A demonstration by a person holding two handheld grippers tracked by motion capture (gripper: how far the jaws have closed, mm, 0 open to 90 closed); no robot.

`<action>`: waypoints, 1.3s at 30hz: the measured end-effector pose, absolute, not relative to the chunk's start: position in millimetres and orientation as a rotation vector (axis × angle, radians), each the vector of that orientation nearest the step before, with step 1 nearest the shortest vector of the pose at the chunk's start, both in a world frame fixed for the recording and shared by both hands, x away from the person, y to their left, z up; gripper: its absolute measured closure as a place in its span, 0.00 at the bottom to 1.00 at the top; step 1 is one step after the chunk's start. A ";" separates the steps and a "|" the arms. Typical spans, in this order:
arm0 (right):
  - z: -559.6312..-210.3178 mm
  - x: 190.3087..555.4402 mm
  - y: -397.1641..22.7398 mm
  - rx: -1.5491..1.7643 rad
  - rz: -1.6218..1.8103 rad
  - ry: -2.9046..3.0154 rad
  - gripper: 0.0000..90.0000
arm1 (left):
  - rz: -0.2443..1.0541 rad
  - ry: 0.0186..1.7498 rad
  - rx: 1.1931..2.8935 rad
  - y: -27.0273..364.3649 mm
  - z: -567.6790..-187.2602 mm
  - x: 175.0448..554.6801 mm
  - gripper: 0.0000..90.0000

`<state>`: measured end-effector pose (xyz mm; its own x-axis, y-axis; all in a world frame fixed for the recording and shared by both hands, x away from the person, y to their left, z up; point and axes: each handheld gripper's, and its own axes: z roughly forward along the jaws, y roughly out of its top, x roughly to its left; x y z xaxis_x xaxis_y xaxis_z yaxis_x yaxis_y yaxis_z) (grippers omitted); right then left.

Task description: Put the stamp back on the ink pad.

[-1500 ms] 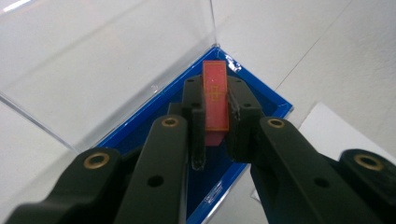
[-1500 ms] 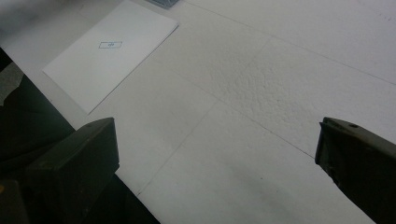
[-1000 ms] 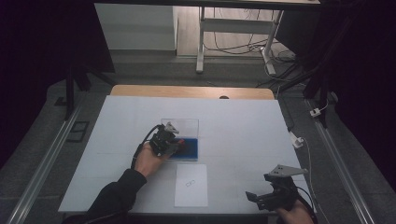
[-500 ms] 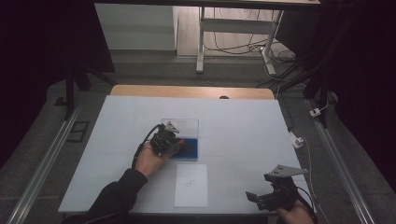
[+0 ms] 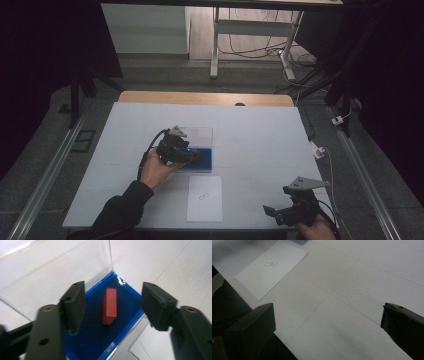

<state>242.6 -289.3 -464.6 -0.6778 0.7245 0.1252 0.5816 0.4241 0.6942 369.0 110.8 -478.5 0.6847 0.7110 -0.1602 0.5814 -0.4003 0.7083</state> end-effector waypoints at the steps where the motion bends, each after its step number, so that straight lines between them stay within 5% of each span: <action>1: -464.6 242.5 -289.3 1.154 1.094 2.482 0.00 | 0.212 0.993 2.117 111.6 -477.3 368.0 0.35; 20: -464.5 242.6 -289.4 1.155 1.095 2.480 0.00 | 0.175 0.962 2.091 122.2 -460.1 343.2 0.06; 39: -464.4 242.4 -288.9 1.150 1.095 2.483 0.00 | 0.143 0.925 2.052 143.8 -456.0 316.9 0.00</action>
<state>242.4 -288.9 -464.4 -0.6795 0.7229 0.1250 0.5798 0.4247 0.6953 316.9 143.8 -456.0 0.7187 0.6585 -0.2234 0.5603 -0.3580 0.7470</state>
